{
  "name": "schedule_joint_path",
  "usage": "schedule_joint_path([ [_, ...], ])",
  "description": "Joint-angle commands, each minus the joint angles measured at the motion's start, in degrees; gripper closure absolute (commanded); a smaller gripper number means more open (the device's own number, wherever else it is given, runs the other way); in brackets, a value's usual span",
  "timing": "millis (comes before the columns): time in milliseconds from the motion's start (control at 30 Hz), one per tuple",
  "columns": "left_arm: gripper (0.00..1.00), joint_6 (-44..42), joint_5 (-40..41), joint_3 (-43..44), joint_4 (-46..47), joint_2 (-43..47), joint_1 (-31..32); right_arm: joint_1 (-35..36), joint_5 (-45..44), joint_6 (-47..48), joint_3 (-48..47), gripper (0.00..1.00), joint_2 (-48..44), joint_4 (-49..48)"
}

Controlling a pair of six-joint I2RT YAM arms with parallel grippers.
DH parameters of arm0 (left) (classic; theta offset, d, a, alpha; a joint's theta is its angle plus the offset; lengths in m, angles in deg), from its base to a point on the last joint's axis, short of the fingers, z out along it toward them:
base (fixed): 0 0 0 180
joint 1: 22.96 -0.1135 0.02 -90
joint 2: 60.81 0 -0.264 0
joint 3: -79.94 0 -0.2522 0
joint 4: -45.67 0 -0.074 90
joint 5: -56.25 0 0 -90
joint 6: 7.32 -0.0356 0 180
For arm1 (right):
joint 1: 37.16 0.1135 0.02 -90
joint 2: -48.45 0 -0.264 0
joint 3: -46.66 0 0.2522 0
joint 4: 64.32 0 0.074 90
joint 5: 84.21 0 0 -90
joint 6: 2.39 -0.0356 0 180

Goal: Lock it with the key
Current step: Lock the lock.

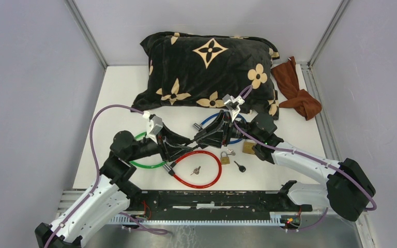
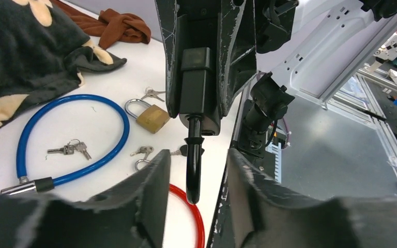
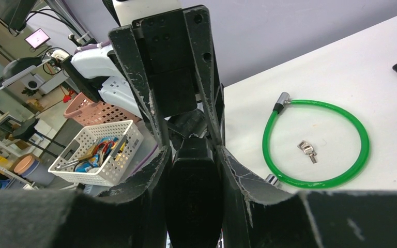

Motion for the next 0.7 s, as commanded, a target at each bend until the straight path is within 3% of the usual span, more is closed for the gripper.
schedule_joint_path([
  [0,0.47,0.3,-1.5,-0.9,0.9,-0.1,0.0,0.4,-0.4,0.5,-2.5,1.00,-1.5,-5.9],
  [167,0.59,-0.9,-1.5,-1.6,0.4,-0.5,0.0,0.6,-0.4,0.6,-2.5,1.00,-2.2,-5.6],
  [333,0.95,-0.9,-2.3,-1.1,1.9,-0.9,0.0,0.5,-0.4,1.1,-2.2,1.00,-2.3,-5.3],
  [467,0.98,-0.8,-1.8,0.0,2.6,-0.5,0.0,0.5,1.3,5.3,-1.7,0.98,-2.1,-1.6],
  [600,0.98,-6.2,-0.4,2.2,-2.3,0.1,0.0,0.4,5.9,20.2,-3.7,0.59,-2.4,14.3],
  [667,0.98,-8.1,-0.3,2.9,-4.5,0.5,0.0,0.3,8.2,23.6,-3.9,0.44,-2.7,17.4],
])
